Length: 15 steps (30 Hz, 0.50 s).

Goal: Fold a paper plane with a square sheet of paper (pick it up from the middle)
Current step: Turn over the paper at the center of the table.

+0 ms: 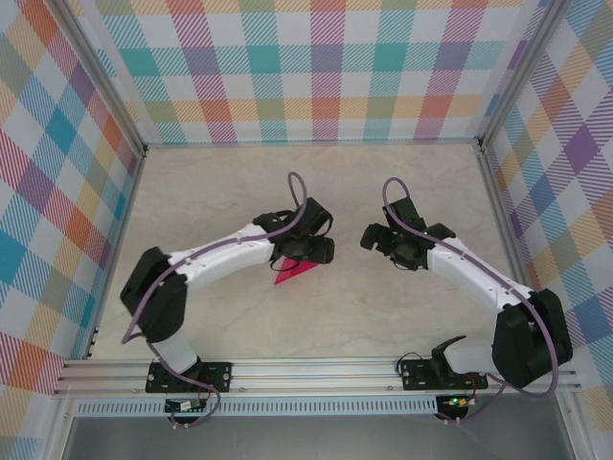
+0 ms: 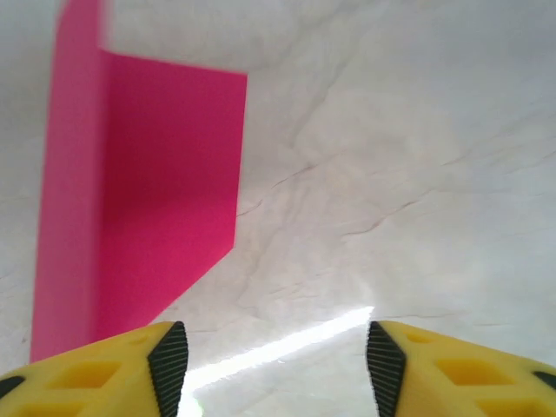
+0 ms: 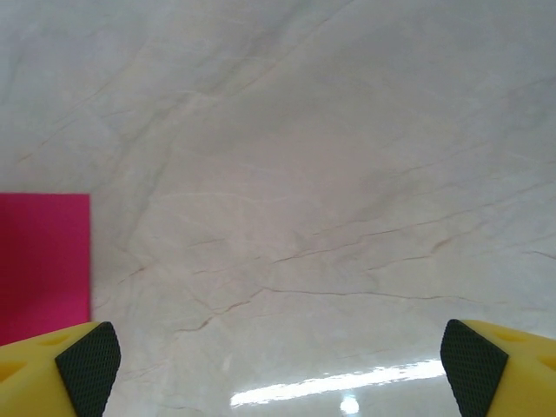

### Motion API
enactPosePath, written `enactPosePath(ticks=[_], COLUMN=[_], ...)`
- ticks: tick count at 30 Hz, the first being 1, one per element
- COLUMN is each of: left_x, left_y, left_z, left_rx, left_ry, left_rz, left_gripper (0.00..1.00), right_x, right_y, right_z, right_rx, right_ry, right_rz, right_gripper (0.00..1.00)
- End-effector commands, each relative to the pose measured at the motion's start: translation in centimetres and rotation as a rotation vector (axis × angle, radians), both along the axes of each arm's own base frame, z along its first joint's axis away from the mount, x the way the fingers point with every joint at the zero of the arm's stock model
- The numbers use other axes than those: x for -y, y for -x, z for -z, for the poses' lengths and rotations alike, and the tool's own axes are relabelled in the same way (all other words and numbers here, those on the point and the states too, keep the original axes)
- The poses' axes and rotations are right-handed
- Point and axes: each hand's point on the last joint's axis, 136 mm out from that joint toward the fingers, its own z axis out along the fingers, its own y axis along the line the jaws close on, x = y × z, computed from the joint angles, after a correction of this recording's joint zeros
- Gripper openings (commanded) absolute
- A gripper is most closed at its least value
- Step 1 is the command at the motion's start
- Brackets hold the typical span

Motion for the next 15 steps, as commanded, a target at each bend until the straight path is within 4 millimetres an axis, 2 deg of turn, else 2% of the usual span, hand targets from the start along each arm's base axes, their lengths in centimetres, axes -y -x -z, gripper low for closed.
enactPosePath(ticks=[1,4,8,10,15], left_x=[-1.4,-4.2,-9.5,-12.3,-18.9], left_y=[0.1,-0.4,-1.2,-1.4,-0.5], left_z=[-1.5,-1.7,0.1,1.2,3.5], left_rx=[-0.025,-0.026,-0.043,-0.039,-0.015], left_ry=[0.126,0.150,0.118,0.078,-0.027], left_rz=[-0.038,-0.119,-0.295,-0.379,-0.588], left_gripper=[0.65,0.69,0.77,0.85,0.97], right_x=[-3.5,-6.0,-11.0,-13.8,-20.5], right_y=[-1.2,-1.7,-1.6,-1.3,-0.4], right_z=[-1.5,-2.5,-3.6,-3.5,-1.3], right_rx=[0.032,0.055,0.074,0.063,-0.027], right_ry=[-0.102,-0.150,-0.188,-0.187,-0.233], right_rz=[-0.134,-0.211,-0.348,-0.415,-0.536], right_gripper=[0.96,0.91,0.86,0.85,0.75])
